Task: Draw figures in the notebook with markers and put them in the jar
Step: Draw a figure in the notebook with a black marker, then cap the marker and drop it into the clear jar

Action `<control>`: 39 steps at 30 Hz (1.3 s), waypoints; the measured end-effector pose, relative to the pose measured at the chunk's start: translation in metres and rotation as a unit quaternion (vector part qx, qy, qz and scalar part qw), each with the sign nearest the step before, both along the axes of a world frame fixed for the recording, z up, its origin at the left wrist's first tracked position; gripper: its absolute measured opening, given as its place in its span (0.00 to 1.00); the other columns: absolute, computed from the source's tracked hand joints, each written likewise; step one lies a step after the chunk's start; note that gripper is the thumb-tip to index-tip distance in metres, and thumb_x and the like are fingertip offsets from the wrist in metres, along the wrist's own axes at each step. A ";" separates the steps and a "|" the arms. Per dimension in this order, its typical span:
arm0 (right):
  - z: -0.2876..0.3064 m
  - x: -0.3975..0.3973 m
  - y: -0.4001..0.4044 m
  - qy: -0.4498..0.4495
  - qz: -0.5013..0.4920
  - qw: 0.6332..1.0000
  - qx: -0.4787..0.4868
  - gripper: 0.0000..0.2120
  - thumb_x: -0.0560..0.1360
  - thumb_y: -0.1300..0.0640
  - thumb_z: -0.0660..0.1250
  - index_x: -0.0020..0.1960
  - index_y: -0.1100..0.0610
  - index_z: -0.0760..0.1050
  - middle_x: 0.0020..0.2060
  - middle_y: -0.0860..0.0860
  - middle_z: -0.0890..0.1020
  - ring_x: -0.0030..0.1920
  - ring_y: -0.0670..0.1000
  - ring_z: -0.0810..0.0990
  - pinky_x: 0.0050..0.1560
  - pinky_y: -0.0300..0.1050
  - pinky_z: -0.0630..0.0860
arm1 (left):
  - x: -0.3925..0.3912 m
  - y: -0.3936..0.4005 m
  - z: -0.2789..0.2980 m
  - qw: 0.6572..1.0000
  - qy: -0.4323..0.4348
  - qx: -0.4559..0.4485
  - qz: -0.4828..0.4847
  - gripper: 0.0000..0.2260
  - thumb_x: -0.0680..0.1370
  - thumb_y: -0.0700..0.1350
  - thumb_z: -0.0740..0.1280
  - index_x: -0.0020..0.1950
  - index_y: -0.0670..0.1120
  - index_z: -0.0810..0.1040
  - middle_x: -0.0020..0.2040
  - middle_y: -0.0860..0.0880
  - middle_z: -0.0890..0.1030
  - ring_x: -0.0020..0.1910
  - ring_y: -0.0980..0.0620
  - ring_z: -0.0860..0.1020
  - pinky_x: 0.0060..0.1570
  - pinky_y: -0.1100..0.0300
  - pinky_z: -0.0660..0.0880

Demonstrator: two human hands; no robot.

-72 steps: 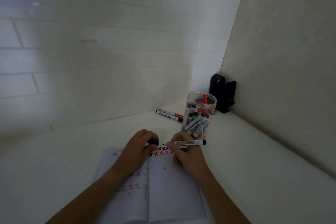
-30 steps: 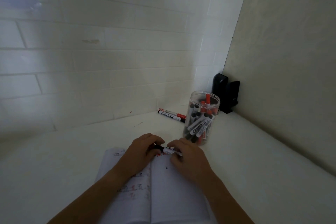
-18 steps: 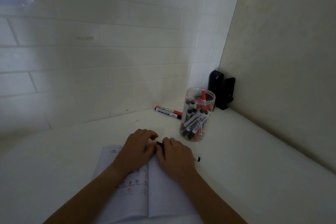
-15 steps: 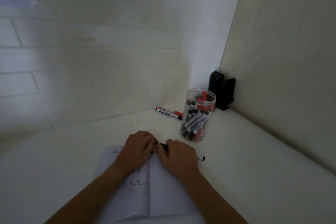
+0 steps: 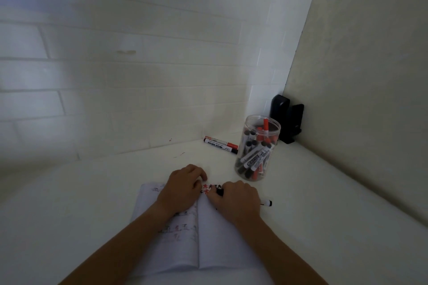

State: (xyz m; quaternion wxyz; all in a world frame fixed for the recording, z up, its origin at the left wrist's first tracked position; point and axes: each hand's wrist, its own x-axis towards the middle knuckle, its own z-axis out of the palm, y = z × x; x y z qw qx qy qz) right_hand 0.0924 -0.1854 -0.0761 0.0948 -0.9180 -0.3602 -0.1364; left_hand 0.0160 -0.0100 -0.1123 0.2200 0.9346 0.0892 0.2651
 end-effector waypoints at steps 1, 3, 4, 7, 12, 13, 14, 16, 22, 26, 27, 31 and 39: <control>0.000 -0.001 0.000 0.003 -0.004 1.000 0.004 0.28 0.80 0.33 0.52 0.34 0.52 0.70 0.27 0.47 0.69 0.31 0.49 0.73 0.34 0.45 0.65 | 0.000 0.000 0.001 1.000 0.000 0.002 0.002 0.12 0.76 0.49 0.54 0.52 0.53 0.77 0.52 0.56 0.77 0.43 0.61 0.71 0.50 0.55 0.72; -0.003 0.000 0.000 0.012 0.002 1.000 0.015 0.29 0.80 0.30 0.50 0.36 0.52 0.71 0.28 0.47 0.73 0.31 0.50 0.73 0.35 0.45 0.68 | 0.001 -0.001 0.001 1.000 0.000 0.007 0.005 0.13 0.76 0.50 0.54 0.51 0.53 0.77 0.51 0.56 0.77 0.46 0.58 0.73 0.51 0.54 0.72; -0.004 0.002 0.000 0.028 0.015 0.999 0.022 0.28 0.80 0.30 0.50 0.38 0.52 0.70 0.31 0.48 0.76 0.32 0.50 0.73 0.36 0.46 0.70 | 0.002 -0.001 0.002 1.000 0.001 0.009 0.007 0.14 0.76 0.51 0.53 0.51 0.53 0.77 0.51 0.56 0.77 0.46 0.57 0.74 0.51 0.53 0.72; 0.002 0.013 0.004 0.145 0.107 0.981 0.073 0.18 0.84 0.40 0.54 0.46 0.53 0.68 0.38 0.50 0.77 0.35 0.48 0.72 0.36 0.45 0.68 | 0.002 -0.001 0.002 1.000 0.004 0.016 0.007 0.14 0.76 0.53 0.52 0.52 0.54 0.77 0.51 0.56 0.76 0.47 0.56 0.74 0.52 0.53 0.72; 0.080 0.031 -0.001 0.162 0.166 0.939 0.254 0.09 0.82 0.53 0.66 0.46 0.55 0.78 0.35 0.46 0.77 0.35 0.42 0.73 0.37 0.37 0.67 | 0.002 0.001 -0.001 1.000 0.001 0.028 0.006 0.13 0.78 0.53 0.53 0.52 0.55 0.76 0.51 0.57 0.76 0.47 0.57 0.74 0.52 0.54 0.73; 0.098 0.035 -0.005 0.169 0.157 0.925 0.302 0.08 0.82 0.52 0.67 0.45 0.54 0.78 0.34 0.46 0.78 0.34 0.42 0.75 0.37 0.34 0.69 | 0.002 0.001 -0.001 1.000 0.000 0.027 0.006 0.13 0.78 0.53 0.53 0.52 0.55 0.77 0.51 0.57 0.76 0.47 0.57 0.74 0.52 0.54 0.73; 0.115 0.040 -0.009 0.167 0.147 0.910 0.349 0.08 0.81 0.52 0.68 0.45 0.53 0.78 0.34 0.46 0.79 0.34 0.44 0.77 0.37 0.32 0.71 | 0.002 0.001 0.000 1.000 0.000 0.026 0.006 0.13 0.77 0.53 0.54 0.52 0.55 0.77 0.51 0.57 0.76 0.47 0.57 0.74 0.52 0.55 0.73; 0.143 0.052 -0.016 0.142 0.118 0.880 0.437 0.08 0.81 0.52 0.70 0.46 0.55 0.79 0.35 0.48 0.82 0.35 0.43 0.80 0.37 0.30 0.74 | 0.003 0.002 -0.001 1.000 0.003 0.027 0.005 0.13 0.76 0.55 0.54 0.52 0.55 0.77 0.51 0.57 0.75 0.48 0.56 0.75 0.52 0.55 0.73; 0.177 0.085 -0.022 0.018 0.044 0.853 0.519 0.09 0.82 0.55 0.67 0.47 0.59 0.75 0.36 0.52 0.81 0.33 0.44 0.77 0.35 0.26 0.69 | 0.005 0.004 -0.004 0.999 0.008 0.053 0.007 0.12 0.77 0.55 0.55 0.53 0.56 0.75 0.52 0.56 0.75 0.47 0.54 0.75 0.51 0.54 0.73; 0.172 0.089 -0.019 -0.022 0.034 0.841 0.540 0.08 0.84 0.55 0.65 0.48 0.57 0.71 0.35 0.47 0.78 0.33 0.39 0.75 0.34 0.27 0.69 | 0.005 0.004 -0.004 0.998 0.010 0.054 0.015 0.13 0.76 0.55 0.54 0.53 0.55 0.75 0.52 0.55 0.75 0.48 0.54 0.75 0.51 0.54 0.72; 0.172 0.088 -0.019 -0.031 0.030 0.841 0.539 0.07 0.84 0.56 0.64 0.48 0.57 0.71 0.35 0.47 0.77 0.33 0.39 0.74 0.34 0.26 0.69 | 0.005 0.003 -0.004 0.998 0.012 0.053 0.016 0.13 0.76 0.56 0.54 0.53 0.55 0.75 0.52 0.55 0.75 0.48 0.54 0.74 0.51 0.54 0.71; 0.156 0.095 -0.012 0.022 0.003 0.936 0.350 0.09 0.84 0.54 0.64 0.48 0.56 0.70 0.34 0.46 0.74 0.32 0.41 0.73 0.33 0.28 0.67 | 0.003 0.001 -0.001 0.998 0.031 0.047 0.020 0.17 0.74 0.58 0.51 0.54 0.56 0.75 0.54 0.56 0.73 0.51 0.55 0.73 0.55 0.55 0.67; 0.138 0.102 -0.006 -0.031 -0.006 0.999 0.032 0.20 0.86 0.47 0.47 0.65 0.53 0.73 0.43 0.52 0.80 0.38 0.51 0.76 0.44 0.46 0.72 | 0.002 -0.001 0.004 0.998 0.041 0.038 0.019 0.19 0.73 0.59 0.50 0.54 0.55 0.75 0.55 0.55 0.74 0.52 0.55 0.73 0.55 0.56 0.66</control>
